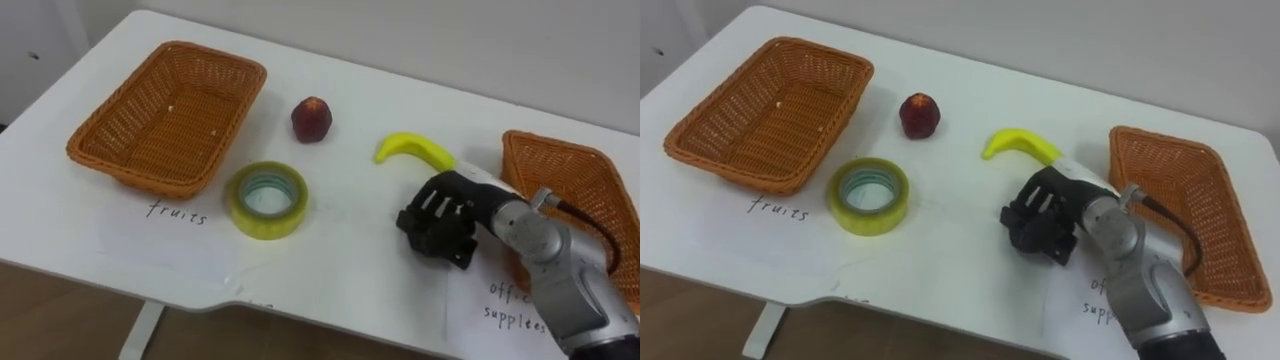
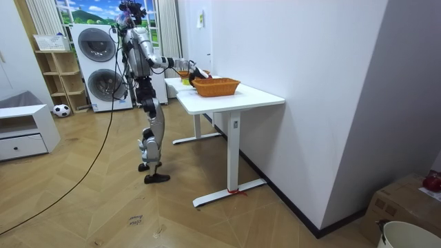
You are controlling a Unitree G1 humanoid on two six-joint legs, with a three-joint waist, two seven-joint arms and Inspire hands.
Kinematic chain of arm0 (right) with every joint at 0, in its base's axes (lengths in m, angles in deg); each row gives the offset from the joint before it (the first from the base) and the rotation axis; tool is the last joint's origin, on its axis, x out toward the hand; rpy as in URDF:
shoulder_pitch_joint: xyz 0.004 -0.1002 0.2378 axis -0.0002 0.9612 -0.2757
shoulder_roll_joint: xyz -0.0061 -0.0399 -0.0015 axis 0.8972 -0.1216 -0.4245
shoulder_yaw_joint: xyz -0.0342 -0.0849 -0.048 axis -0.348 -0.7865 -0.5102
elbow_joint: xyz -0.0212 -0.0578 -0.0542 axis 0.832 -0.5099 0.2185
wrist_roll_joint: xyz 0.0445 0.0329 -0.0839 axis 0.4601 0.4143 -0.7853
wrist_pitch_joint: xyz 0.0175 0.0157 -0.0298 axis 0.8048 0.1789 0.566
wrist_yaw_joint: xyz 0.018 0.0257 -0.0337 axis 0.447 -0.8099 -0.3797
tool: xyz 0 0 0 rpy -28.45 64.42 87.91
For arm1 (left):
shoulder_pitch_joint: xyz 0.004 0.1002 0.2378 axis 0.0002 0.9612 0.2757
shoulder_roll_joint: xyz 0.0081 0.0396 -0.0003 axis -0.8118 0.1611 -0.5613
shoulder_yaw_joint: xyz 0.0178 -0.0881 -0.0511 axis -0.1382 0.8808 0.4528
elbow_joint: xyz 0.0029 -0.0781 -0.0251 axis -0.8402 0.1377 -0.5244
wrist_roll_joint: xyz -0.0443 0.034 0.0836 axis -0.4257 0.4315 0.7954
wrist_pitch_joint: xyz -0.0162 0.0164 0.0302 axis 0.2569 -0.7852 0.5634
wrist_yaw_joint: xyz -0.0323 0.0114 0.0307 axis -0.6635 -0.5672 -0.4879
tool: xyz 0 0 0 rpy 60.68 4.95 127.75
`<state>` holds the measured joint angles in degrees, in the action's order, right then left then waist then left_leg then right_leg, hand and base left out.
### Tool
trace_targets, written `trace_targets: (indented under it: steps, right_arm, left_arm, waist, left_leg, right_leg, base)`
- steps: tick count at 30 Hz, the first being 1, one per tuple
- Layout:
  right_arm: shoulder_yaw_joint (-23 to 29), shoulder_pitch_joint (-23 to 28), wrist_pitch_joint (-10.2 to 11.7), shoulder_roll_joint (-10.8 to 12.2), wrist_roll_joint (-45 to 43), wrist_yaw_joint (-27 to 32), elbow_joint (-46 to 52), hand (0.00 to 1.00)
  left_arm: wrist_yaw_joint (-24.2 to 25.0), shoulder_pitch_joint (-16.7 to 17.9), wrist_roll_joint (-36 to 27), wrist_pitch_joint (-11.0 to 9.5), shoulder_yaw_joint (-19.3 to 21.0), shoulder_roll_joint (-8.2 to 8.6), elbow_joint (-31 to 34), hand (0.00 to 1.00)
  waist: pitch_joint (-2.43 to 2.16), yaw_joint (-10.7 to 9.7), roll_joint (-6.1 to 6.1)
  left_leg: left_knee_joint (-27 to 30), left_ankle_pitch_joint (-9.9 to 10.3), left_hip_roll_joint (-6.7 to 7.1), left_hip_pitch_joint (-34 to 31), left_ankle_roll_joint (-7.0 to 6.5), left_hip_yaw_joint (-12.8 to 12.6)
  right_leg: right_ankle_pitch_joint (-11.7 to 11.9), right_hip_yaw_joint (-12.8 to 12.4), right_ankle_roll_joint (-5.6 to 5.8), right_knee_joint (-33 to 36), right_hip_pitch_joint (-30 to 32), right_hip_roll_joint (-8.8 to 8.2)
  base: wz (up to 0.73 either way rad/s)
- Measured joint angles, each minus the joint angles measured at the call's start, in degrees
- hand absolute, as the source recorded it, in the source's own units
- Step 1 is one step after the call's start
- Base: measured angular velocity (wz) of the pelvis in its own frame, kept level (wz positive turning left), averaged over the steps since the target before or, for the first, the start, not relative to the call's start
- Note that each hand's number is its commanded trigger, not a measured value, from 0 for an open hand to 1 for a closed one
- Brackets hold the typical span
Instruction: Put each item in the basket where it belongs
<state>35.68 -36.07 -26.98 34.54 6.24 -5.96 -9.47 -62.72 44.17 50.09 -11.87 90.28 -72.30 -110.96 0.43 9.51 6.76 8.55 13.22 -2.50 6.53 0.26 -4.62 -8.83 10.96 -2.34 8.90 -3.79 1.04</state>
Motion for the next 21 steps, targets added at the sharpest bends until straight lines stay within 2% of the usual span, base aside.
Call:
trace_targets:
  steps: [4,6,10,16,21]
  right_arm:
    - [0.01,0.00,0.04,-0.03,0.18,-1.78,3.21,1.00]
    - [0.05,-0.01,1.09,-0.03,0.52,-1.90,5.70,1.00]
    - [0.94,-0.01,1.70,-0.02,1.91,-1.99,9.90,1.00]
    - [5.43,-0.03,2.96,-0.02,3.83,-0.35,15.76,1.00]
    - [7.98,-0.07,3.00,-0.01,5.20,1.33,17.30,1.00]
  left_arm:
    - [0.73,0.03,-0.04,-0.53,0.03,0.00,0.10,0.00]
    - [1.90,0.07,-0.03,-1.13,0.02,0.09,-0.05,0.00]
    - [2.57,0.63,0.01,-2.62,1.42,0.11,-1.56,0.00]
    - [2.45,1.09,0.02,-2.74,3.22,0.58,-1.84,0.00]
    - [2.50,1.63,0.04,-2.74,4.51,1.23,-1.87,0.00]
  waist:
    - [-0.04,-0.40,0.06]
    - [-0.06,-0.96,0.08]
    - [-0.07,-1.40,0.10]
    - [-0.06,-1.79,0.09]
    - [0.02,-1.74,-0.04]
  left_leg:
    - [0.21,-0.02,0.01,-0.27,0.00,0.01]
    - [0.59,-0.03,0.03,-0.87,0.00,0.03]
    - [0.66,-0.03,0.06,-0.79,0.00,-0.02]
    - [0.67,-0.04,0.15,-0.75,-0.02,-0.03]
    - [0.84,-0.05,0.13,-0.68,-0.03,-0.07]
  right_leg:
    - [0.00,-0.15,0.00,0.09,0.55,-0.26]
    - [0.00,-0.09,0.00,0.14,0.93,-0.34]
    - [0.00,-0.18,0.01,0.18,0.88,-0.37]
    - [0.01,-0.10,0.03,0.33,0.88,-0.50]
    - [0.00,-0.12,0.04,0.70,0.93,-0.50]
  base:
    - [0.00]
    - [0.00]
    - [0.00]
    - [0.00]
    - [0.00]
